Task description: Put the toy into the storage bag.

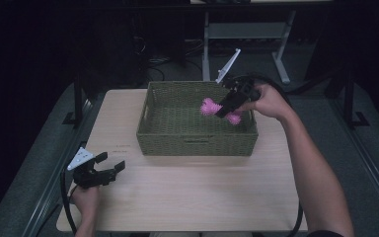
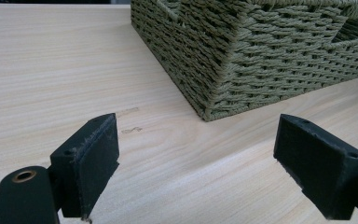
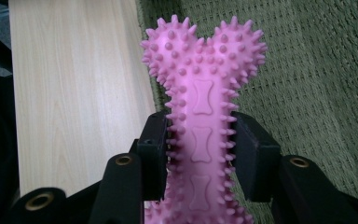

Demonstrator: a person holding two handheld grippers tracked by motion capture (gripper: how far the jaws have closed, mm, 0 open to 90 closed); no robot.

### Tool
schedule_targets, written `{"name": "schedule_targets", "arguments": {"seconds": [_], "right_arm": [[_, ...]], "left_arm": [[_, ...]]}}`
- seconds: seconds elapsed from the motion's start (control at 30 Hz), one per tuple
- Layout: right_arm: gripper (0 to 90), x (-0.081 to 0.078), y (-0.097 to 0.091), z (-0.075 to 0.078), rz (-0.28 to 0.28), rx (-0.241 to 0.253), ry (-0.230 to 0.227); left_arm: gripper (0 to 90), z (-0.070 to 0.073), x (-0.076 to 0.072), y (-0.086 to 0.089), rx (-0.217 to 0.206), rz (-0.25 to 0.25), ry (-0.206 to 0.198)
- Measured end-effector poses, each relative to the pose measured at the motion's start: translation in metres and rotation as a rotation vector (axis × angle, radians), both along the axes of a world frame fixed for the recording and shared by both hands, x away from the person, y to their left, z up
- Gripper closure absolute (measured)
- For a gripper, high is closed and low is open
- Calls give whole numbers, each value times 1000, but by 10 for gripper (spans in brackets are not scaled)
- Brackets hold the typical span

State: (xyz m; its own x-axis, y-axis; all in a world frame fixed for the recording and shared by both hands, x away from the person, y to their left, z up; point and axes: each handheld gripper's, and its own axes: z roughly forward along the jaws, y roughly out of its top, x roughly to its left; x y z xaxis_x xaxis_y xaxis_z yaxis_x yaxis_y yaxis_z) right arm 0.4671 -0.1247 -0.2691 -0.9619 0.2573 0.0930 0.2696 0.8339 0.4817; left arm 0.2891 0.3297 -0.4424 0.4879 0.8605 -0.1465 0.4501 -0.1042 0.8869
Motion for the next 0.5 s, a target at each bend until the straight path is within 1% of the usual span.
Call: {"name": "schedule_targets", "arguments": {"seconds": [0.07,0.5], "right_arm": [[584,3,-1,-2,-4,4,7],[584,17,0,-19,-23,-15,40]], "left_arm": [[136,0,0,0,0,-1,0],[136,0,0,0,-1,-4,1]]}}
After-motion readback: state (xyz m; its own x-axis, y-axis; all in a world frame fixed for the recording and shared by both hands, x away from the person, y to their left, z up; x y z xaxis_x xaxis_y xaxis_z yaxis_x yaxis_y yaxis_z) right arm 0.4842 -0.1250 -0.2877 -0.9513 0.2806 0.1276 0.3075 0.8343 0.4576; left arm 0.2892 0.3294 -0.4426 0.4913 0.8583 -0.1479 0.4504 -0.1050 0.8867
